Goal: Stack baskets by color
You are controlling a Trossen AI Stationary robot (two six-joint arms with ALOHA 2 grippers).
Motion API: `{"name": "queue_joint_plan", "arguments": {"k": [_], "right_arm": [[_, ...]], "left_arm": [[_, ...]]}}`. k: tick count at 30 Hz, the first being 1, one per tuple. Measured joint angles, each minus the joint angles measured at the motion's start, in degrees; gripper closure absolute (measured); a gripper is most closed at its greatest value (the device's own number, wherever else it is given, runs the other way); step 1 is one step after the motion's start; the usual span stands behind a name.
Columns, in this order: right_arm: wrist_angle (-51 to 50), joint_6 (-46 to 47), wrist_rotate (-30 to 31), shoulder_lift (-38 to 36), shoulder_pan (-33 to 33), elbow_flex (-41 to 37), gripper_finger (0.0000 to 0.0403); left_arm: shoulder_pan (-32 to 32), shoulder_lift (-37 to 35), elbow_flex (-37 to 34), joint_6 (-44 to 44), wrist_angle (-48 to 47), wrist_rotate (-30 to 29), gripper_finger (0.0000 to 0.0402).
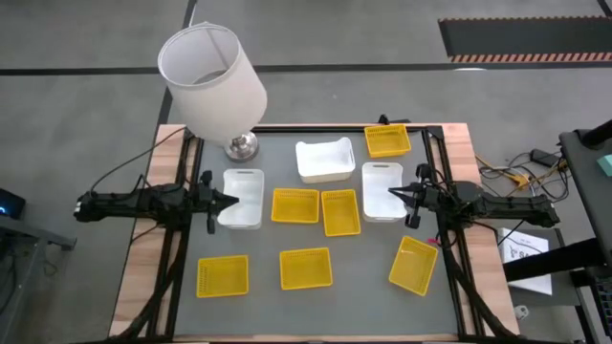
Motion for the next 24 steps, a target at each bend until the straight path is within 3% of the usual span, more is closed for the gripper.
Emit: {"name": "queue_joint_plan", "arguments": {"k": [4,10,19,21,22,24], "right_arm": [[0.0,0.0,-0.01,0.0,0.01,0.0,0.0394],[0.01,-0.01,-0.01,0.0,0.0,0.01,0.0394],[0.01,-0.54,0.01,0.01,0.01,0.01,0.0394],[0.01,-0.38,-0.02,-0.01,0.01,0.01,0.0394],[0.01,1.22,-0.32,0.01,0.01,0.01,0.0394],[0.03,10.27,-3.29,-0.01,0.06,0.01,0.0394]], "left_arm": [[0.0,0.0,0.01,0.1,-0.02,-0.01,0.0398],[0.01,0.0,0.0,8.8,-0.01,-0.02,0.0398],[0.0,0.05,-0.36,8.45,2.72,-0.01,0.0398],[-0.02,0.06,-1.18,1.45,7.51,0.23,0.0398],[-0.02,0.04,-1.86,-6.51,10.89,0.36,0.0398],[-0.02,0.13,-3.39,-17.61,18.16,-0.22,0.0398]]}}
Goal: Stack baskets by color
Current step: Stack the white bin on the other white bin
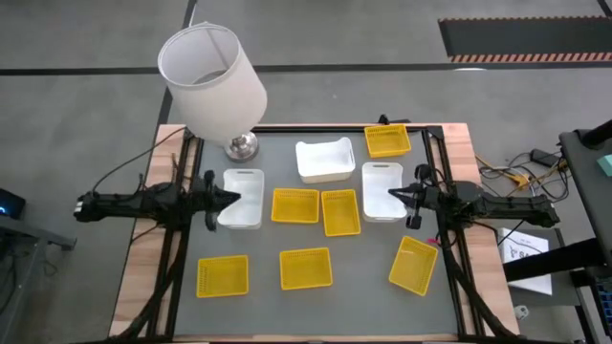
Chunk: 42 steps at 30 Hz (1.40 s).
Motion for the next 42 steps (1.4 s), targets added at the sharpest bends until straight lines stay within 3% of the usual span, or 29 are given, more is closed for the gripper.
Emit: {"name": "queue_joint_plan", "arguments": {"k": [4,14,28,34,42], "right_arm": [[2.66,12.62,-2.3,0.03,-0.02,-0.01,0.0394],[12.19,25.48,-2.35,-0.02,-0.02,-0.01,0.0394],[12.09,25.15,0.72,0.04,-0.04,0.0,0.0394],[12.39,21.91,0.72,3.11,-0.04,-0.01,0.0394],[25.49,17.75,1.16,11.3,-0.04,0.0,0.0394]], "left_arm": [[0.0,0.26,-2.86,1.64,12.82,-1.46,0.0398],[-0.02,0.51,-2.77,2.55,23.3,-1.49,0.0398],[-0.07,1.77,-2.8,2.57,23.87,-1.33,0.0398],[-0.06,1.75,-2.8,2.56,33.34,-1.06,0.0398],[-0.07,2.83,-2.91,4.49,38.97,1.01,0.0398]]}}
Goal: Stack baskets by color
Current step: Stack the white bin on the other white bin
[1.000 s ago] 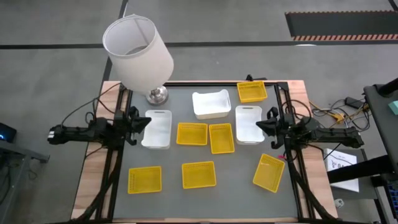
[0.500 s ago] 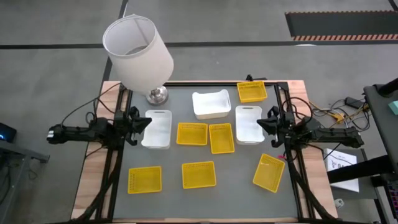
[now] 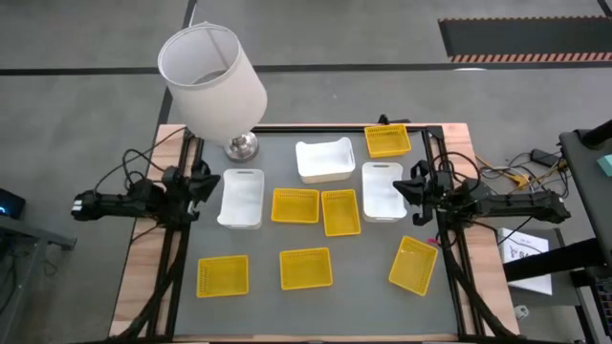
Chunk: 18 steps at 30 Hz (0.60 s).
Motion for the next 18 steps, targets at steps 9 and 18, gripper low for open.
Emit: {"name": "queue_joint_plan", "arguments": {"k": [9,18], "right_arm": [[6.35,-5.71,0.0,8.78,0.0,2.05,0.0394],[4.78,-7.97,0.08,18.24,-0.02,9.42,0.0394]], "left_arm": [[0.0,6.55,-0.02,-0.43,4.83,0.57,0.0398],[0.02,16.64,-0.04,0.71,17.86,0.52,0.0398]]}}
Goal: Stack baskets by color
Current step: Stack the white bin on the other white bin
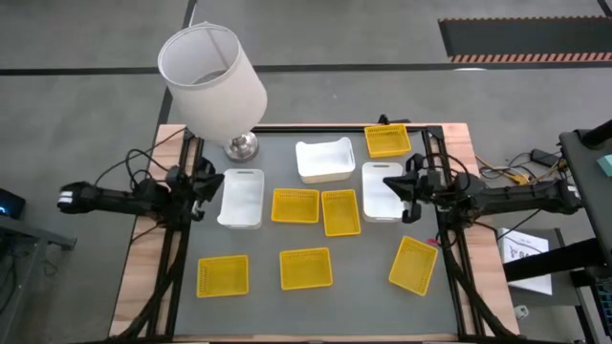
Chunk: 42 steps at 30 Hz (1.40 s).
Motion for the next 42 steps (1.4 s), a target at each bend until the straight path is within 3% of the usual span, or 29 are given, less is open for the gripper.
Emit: {"name": "queue_joint_plan", "arguments": {"k": [8,21,25,35,42], "right_arm": [[-3.74,7.35,4.71,8.92,-0.02,5.84,0.0394],[-36.3,25.98,13.41,20.61,0.0,25.22,0.039],[-44.06,30.07,13.41,24.11,0.0,30.41,0.0369],[-52.42,38.52,13.45,30.72,0.0,37.74,0.0293],[-58.8,44.42,12.54,35.76,0.04,42.3,0.0271]], "left_arm": [[0.04,6.34,1.41,5.07,7.64,-1.59,0.0398],[0.02,6.76,3.37,22.82,15.7,-1.57,0.0398],[0.02,5.79,2.35,24.44,15.0,-1.57,0.0398],[0.02,6.32,1.75,26.54,15.24,-1.57,0.0398],[0.0,4.0,2.44,29.32,17.99,-1.55,0.0398]]}}
